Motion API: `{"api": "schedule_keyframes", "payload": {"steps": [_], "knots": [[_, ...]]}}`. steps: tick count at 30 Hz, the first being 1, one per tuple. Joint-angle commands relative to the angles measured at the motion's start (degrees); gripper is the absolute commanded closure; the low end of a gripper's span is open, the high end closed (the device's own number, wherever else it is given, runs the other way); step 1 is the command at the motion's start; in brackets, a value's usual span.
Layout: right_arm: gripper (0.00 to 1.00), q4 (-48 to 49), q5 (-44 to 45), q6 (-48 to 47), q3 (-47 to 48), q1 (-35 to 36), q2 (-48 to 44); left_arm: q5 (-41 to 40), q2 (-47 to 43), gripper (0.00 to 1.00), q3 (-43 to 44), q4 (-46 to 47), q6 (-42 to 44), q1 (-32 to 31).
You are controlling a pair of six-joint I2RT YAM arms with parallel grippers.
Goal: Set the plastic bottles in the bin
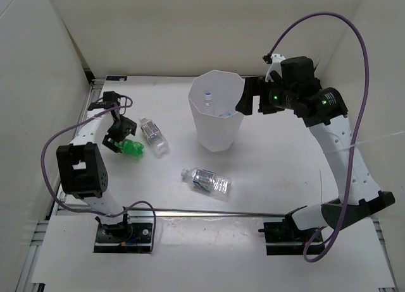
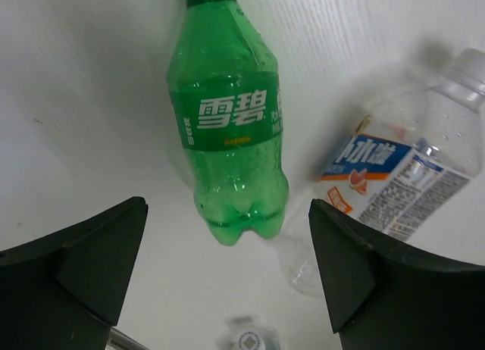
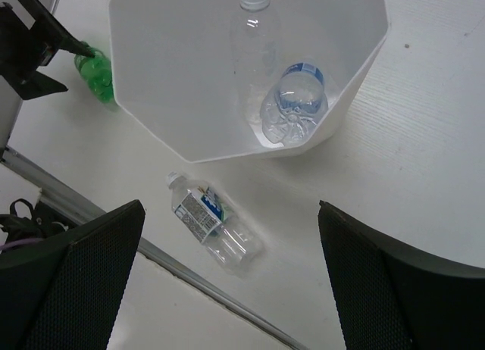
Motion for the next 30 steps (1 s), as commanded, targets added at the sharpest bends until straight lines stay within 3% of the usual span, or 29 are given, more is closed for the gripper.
{"api": "schedule_keyframes", "payload": {"steps": [1, 11, 14, 15, 18, 20, 25, 30], "knots": [[0.01, 0.2, 0.1, -1.3, -0.5, -0.2, -2.4, 1.2, 0.7, 0.01, 0.4, 2.8, -1.2, 0.6], [0.00, -0.9, 1.2, -1.9, -0.5, -0.2, -3.0, 0.7, 12.0, 0.01, 2.1, 2.8, -1.7, 0.6], [0.00, -0.9, 1.2, -1.9, -1.2, -0.2, -3.0, 0.1, 13.4, 0.15, 2.8, 2.8, -0.3, 0.6], [0.00, -0.9, 1.2, -1.9, -1.8, -0.2, -3.0, -0.4, 13.4, 0.29, 2.8, 2.8, -0.3, 0.6], [0.00, -0.9, 1.7, -1.9, -2.4, -0.2, -3.0, -0.4, 13.4, 0.57, 3.9, 2.1, 0.3, 1.1], [0.00, -0.9, 1.7, -1.9, -2.4, -0.2, -3.0, -0.4, 13.4, 0.68, 5.6, 0.9, -0.2, 1.1], [0.00, -0.9, 1.2, -1.9, -1.8, -0.2, -2.4, 4.3, 6.1, 0.77, 9.8, 0.2, -3.5, 1.1], [0.00, -1.4, 2.3, -1.9, -0.5, -0.2, -2.4, 12.9, -2.2, 0.81, 17.2, 11.0, -6.2, 1.1]]}}
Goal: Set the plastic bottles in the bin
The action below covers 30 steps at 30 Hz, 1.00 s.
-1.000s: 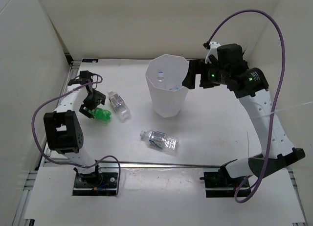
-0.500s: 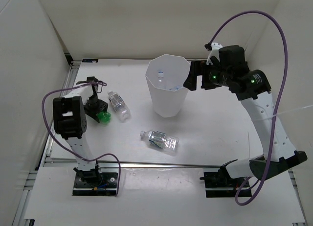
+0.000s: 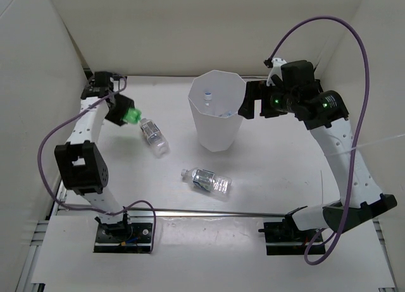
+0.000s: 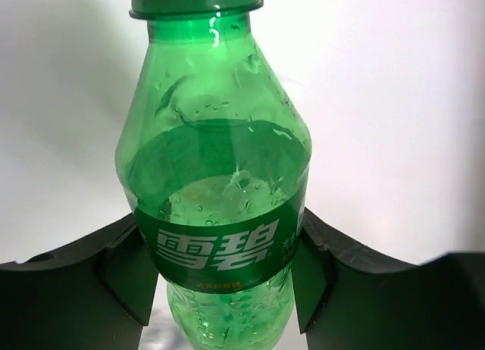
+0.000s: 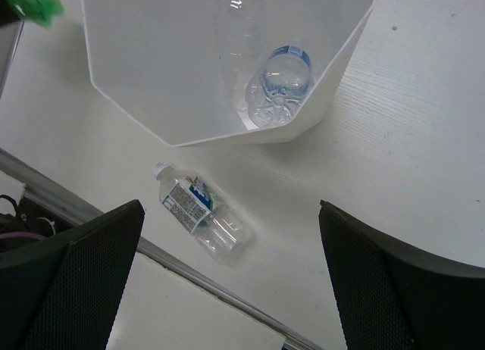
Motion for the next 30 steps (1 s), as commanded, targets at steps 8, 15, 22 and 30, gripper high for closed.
{"api": "schedule_keyframes", "payload": {"steps": [8, 15, 22, 30], "knots": [[0.03, -1.4, 8.8, 3.4, 5.2, -4.3, -3.6, 17.7, 0.8, 0.84, 37.3, 12.8, 2.2, -11.6], [0.00, 2.0, 2.2, 8.4, 9.4, -14.8, -7.3, 21.0, 9.4, 0.77, 46.7, 13.4, 9.5, -19.7], [0.00, 1.0, -0.7, 8.4, 8.3, -16.2, -10.0, 19.0, 15.6, 0.67, 50.2, 14.0, 18.2, -28.5], [0.00, -1.3, 2.5, 7.3, 4.3, -16.2, -14.9, 15.6, 17.2, 0.55, 47.7, 14.0, 22.4, -36.5]]}}
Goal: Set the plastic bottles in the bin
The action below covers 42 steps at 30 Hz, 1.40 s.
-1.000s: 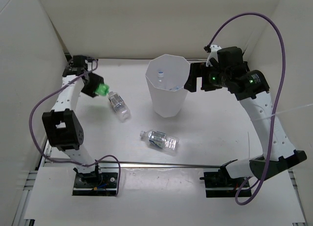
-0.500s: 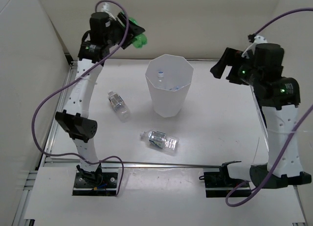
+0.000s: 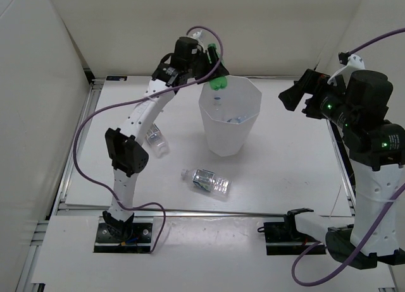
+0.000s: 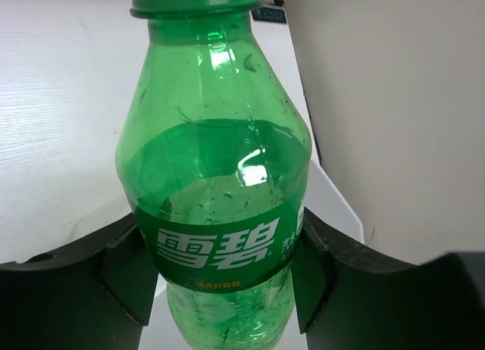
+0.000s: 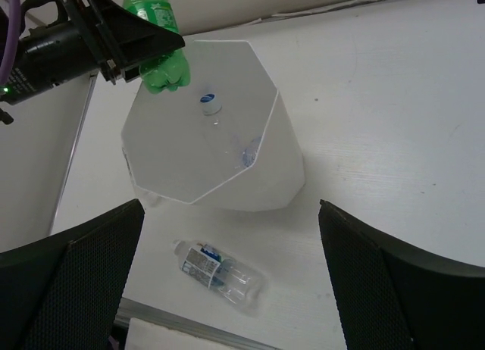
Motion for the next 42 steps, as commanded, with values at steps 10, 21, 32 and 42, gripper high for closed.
{"api": "schedule_keyframes", "payload": {"steps": [10, 21, 32, 42], "knots": [[0.00, -1.2, 1.4, -0.2, -2.0, -0.3, -2.7, -11.5, -7.5, 0.22, -7.6, -1.4, 11.4, -6.4], [0.00, 0.5, -0.3, 0.3, -3.7, -0.3, -1.1, -18.5, -9.1, 0.08, -5.0, -1.9, 18.3, -13.9], [0.00, 3.6, -0.7, 1.8, -10.9, -0.3, -0.4, -41.3, -15.1, 0.03, -7.4, -1.9, 25.9, -23.2], [0.21, 1.6, 12.6, 10.5, -16.7, -0.3, 1.1, -58.7, -20.2, 0.01, -8.3, -1.9, 25.9, -23.2]]}}
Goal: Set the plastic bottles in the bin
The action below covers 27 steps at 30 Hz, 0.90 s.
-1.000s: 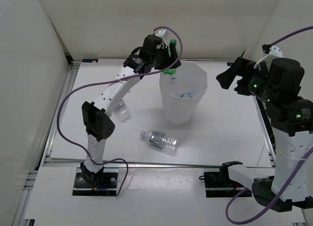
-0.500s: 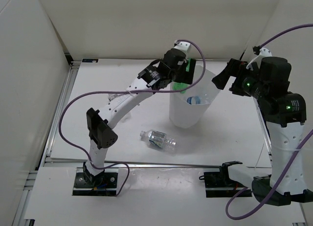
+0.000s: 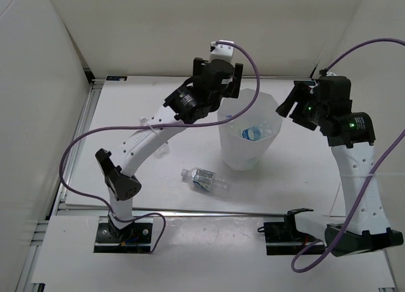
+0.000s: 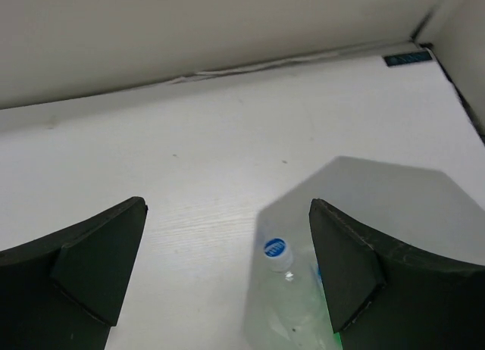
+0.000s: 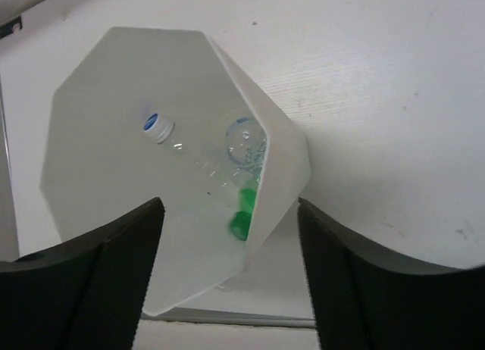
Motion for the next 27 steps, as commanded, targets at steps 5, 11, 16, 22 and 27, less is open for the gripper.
{"api": "schedule_keyframes", "payload": {"steps": [5, 11, 16, 22, 27], "knots": [[0.71, -0.5, 5.6, 14.3, -10.2, -5.2, -0.9, -24.4, -13.4, 0.01, -9.0, 0.3, -1.0, 1.0], [0.94, 0.7, -6.1, 23.0, -27.3, -13.0, -1.5, -22.2, -21.7, 0.01, -22.0, -5.2, -9.8, 4.8], [1.00, 8.4, -17.3, 25.9, -36.3, -13.0, 2.3, -8.6, -23.0, 0.01, -24.6, -19.9, -22.3, 15.9], [1.00, 12.1, -23.4, 28.6, -38.1, -13.0, 10.0, 3.5, -20.6, 0.01, -29.1, -29.7, -29.2, 25.3], [1.00, 15.8, -25.9, 31.9, -35.7, -11.1, 16.1, 10.9, -20.6, 0.01, -36.5, -30.6, -32.1, 29.2]]}}
